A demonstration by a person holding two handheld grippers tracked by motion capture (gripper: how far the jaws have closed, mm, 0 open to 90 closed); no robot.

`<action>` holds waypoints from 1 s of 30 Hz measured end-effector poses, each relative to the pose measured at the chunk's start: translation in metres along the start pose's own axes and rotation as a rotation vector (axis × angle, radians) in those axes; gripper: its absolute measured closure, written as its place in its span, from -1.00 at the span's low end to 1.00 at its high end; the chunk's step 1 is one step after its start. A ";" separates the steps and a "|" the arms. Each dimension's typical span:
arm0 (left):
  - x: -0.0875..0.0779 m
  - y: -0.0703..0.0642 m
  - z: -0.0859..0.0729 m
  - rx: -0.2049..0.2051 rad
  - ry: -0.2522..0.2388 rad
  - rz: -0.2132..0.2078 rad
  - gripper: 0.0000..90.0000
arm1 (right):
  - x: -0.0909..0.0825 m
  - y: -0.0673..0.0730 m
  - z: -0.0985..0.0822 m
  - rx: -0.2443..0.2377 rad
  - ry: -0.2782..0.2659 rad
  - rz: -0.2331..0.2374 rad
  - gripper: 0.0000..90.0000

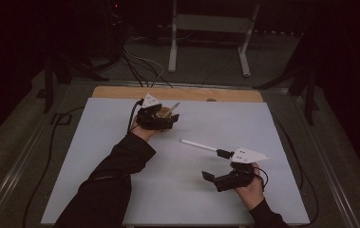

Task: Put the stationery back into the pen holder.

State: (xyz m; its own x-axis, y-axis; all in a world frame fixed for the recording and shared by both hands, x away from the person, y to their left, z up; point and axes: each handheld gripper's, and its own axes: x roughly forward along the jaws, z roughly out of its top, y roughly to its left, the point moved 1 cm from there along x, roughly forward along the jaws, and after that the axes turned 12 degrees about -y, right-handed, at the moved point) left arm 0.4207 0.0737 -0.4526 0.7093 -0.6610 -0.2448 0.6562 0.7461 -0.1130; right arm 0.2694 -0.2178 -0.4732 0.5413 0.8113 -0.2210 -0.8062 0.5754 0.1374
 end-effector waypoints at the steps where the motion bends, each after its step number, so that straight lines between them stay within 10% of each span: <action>1: -0.001 -0.001 0.001 0.001 0.002 -0.005 -0.79 | 0.001 0.000 0.000 0.002 0.011 0.013 -0.98; 14: -0.037 -0.016 0.010 -0.002 -0.063 -0.158 -0.96 | 0.008 0.006 0.000 -0.014 0.019 0.041 -0.98; 30: -0.071 -0.018 0.004 -0.016 -0.086 -0.239 -0.96 | 0.032 0.027 0.003 -0.011 -0.010 0.079 -0.98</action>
State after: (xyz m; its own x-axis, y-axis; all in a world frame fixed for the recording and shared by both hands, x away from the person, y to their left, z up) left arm 0.3599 0.1066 -0.4291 0.5546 -0.8225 -0.1261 0.8041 0.5687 -0.1732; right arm 0.2655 -0.1763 -0.4733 0.4781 0.8550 -0.2007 -0.8491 0.5084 0.1431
